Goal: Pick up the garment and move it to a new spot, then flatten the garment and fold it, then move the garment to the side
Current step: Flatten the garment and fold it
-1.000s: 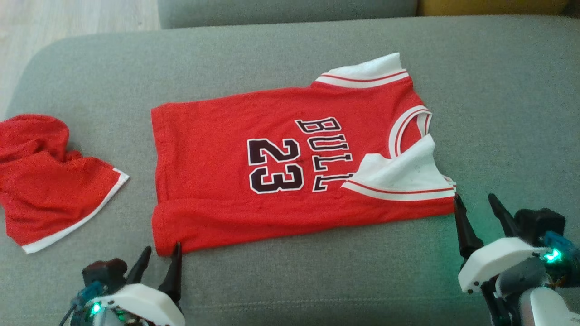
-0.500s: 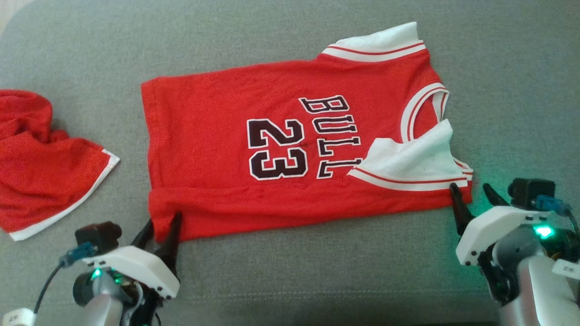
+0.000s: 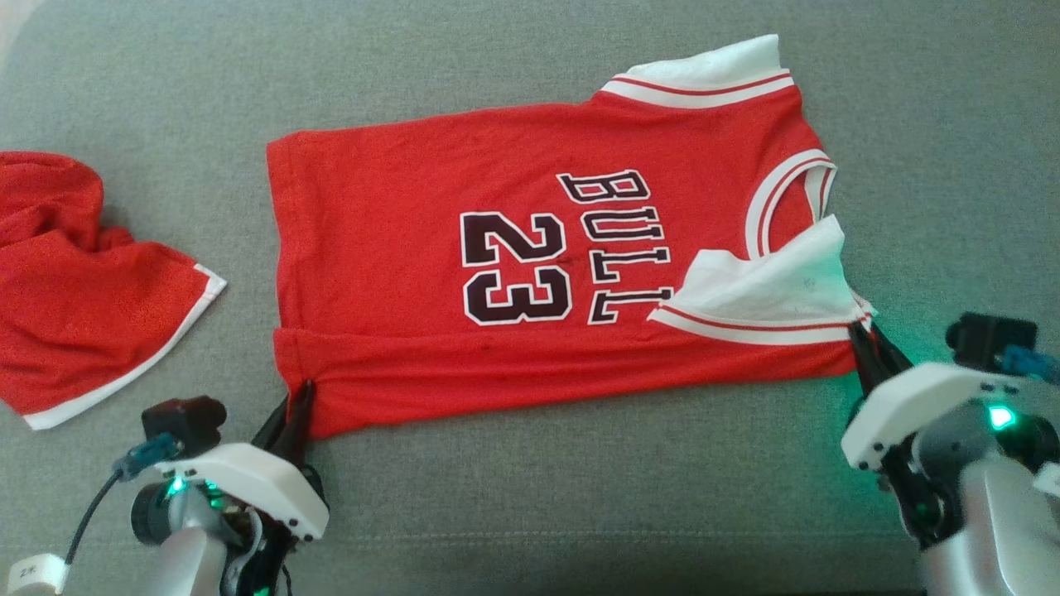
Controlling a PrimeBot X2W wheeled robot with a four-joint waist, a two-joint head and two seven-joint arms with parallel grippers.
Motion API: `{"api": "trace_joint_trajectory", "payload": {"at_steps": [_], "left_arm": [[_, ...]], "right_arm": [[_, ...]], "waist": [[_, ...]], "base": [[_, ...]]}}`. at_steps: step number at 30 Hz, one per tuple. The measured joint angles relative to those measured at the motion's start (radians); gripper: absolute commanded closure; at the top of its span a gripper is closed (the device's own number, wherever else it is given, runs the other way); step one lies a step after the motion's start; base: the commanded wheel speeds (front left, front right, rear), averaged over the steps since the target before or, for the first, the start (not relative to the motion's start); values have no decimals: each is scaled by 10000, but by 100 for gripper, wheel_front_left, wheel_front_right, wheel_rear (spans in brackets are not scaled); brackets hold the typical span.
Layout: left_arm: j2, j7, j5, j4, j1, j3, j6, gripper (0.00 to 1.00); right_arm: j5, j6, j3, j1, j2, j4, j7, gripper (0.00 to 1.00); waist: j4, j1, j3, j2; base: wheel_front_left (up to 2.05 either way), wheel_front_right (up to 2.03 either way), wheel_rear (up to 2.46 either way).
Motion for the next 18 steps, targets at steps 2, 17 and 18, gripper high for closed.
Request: {"api": "trace_joint_trajectory", "payload": {"at_steps": [2, 17, 18], "left_arm": [[58, -2, 100, -73, 22, -48, 13, 100], [752, 1030, 255, -1887, 1431, -240, 571, 100], [788, 1078, 257, -1973, 1480, -259, 644, 100]], "right_arm": [[276, 0, -81, 238, 0, -201, -73, 100], [1724, 0, -63, 2839, 58, -1732, -380, 100], [1779, 0, -36, 2871, 59, -1732, -403, 100]], "waist": [[12, 0, -68, 0], [-350, 0, -738, 0], [-369, 0, -765, 0]], "base": [[0, 0, 0], [0, 0, 0], [0, 0, 0]]}}
